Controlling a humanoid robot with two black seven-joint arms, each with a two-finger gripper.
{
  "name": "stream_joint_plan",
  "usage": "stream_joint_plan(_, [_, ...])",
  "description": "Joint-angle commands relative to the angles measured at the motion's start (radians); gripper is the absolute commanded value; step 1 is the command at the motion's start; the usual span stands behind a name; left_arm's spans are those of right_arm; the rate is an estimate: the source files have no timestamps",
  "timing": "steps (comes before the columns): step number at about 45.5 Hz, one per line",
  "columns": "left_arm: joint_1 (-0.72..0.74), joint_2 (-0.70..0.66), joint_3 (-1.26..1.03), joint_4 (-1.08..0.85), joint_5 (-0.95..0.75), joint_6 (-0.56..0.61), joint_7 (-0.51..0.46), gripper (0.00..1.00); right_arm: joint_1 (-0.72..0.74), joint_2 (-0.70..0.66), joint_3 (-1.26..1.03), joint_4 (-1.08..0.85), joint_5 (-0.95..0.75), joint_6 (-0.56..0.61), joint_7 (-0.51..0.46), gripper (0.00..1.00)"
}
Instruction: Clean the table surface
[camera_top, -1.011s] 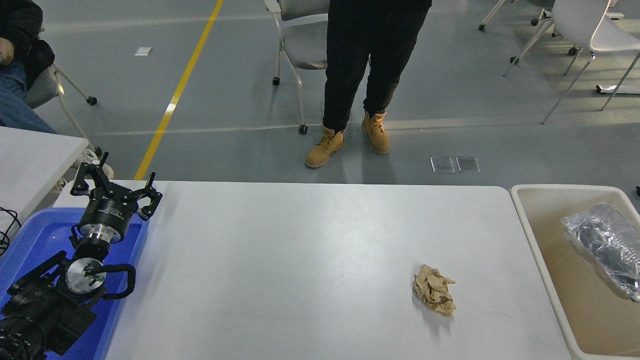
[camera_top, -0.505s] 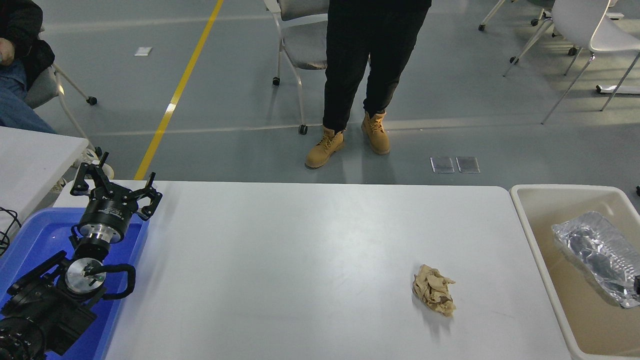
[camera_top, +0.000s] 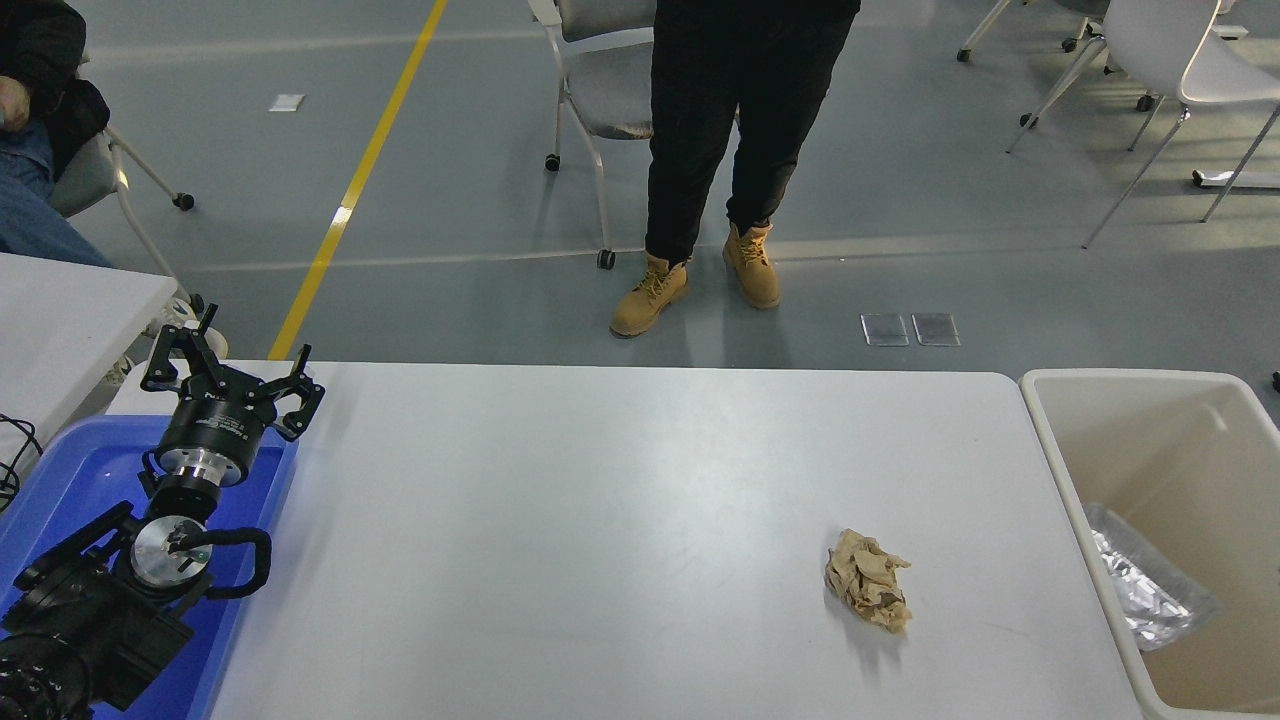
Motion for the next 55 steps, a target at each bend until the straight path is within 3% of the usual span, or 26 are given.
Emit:
stream_joint_plan(1, [0.000,0.000,0.000,0.001,0.000,0.001,0.000,1.00,-0.007,0.000,0.000,0.005,0.001,-0.014,0.000,0.97])
stream_joint_plan(9, [0.000,0.000,0.000,0.001,0.000,0.000,0.000,1.00,0.019,-0.006,0.004,0.013,0.001,0.002,0.000,0.97])
stream_joint_plan(29, [0.000,0.000,0.000,-0.001,0.000,0.000,0.000,1.00,0.270,-0.093,0.038,0.023,0.007,0.005,0.005,0.98])
stream_joint_plan(36, [0.000,0.000,0.000,0.001,0.000,0.000,0.000,1.00,0.384,-0.149,0.049,0.098,0.013,0.005,0.002,0.98])
stream_joint_plan(45, [0.000,0.000,0.000,-0.001,0.000,0.001,0.000,1.00,0.529,-0.228,0.151,0.258,0.148,0.002,0.008,0.98])
stream_joint_plan(55, [0.000,0.000,0.000,-0.001,0.000,0.000,0.000,1.00,0.579,-0.256,0.280,0.428,0.258,0.002,0.009,0.98])
